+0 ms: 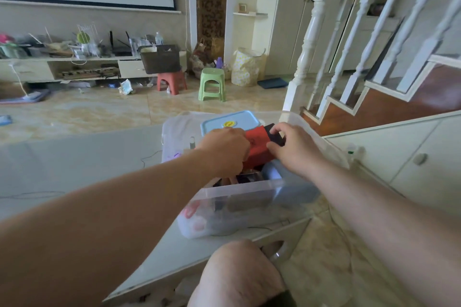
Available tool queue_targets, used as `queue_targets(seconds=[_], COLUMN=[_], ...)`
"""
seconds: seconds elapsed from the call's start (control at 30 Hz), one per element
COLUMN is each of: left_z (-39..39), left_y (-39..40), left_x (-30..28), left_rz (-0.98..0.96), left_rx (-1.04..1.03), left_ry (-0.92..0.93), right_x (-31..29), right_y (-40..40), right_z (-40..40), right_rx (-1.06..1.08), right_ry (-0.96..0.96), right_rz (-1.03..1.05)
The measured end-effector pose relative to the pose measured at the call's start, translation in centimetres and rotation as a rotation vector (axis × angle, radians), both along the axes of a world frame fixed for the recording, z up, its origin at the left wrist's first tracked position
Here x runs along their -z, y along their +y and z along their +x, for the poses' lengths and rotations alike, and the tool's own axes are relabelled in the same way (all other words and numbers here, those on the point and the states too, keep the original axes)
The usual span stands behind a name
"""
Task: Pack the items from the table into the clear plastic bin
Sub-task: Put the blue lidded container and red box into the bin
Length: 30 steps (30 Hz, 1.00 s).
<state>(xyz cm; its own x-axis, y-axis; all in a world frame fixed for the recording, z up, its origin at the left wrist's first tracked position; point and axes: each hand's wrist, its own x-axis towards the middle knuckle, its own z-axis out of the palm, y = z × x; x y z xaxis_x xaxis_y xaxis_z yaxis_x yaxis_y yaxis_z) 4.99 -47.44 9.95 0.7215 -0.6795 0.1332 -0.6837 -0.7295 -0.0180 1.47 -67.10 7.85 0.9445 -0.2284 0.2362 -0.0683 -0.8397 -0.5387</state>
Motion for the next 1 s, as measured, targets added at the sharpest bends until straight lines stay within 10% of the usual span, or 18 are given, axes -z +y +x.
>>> queue_targets(seconds=[0.67,0.87,1.0], left_z=[1.1,3.2,5.0], left_y=[5.4,5.8,5.8], left_x=[2.1,2.7,4.2], left_rz=[0.044,-0.357,-0.042], left_rx=[-0.111,-0.219,-0.311], left_ry=[0.56,0.277,0.12], right_x=[-0.9,1.9,2.5], right_y=[3.5,4.4,5.5], right_z=[5.6,7.0,6.9], right_rx=[0.109,0.058,0.027], right_ry=[0.198,0.361,0.382], right_rz=[-0.236,-0.271,-0.373])
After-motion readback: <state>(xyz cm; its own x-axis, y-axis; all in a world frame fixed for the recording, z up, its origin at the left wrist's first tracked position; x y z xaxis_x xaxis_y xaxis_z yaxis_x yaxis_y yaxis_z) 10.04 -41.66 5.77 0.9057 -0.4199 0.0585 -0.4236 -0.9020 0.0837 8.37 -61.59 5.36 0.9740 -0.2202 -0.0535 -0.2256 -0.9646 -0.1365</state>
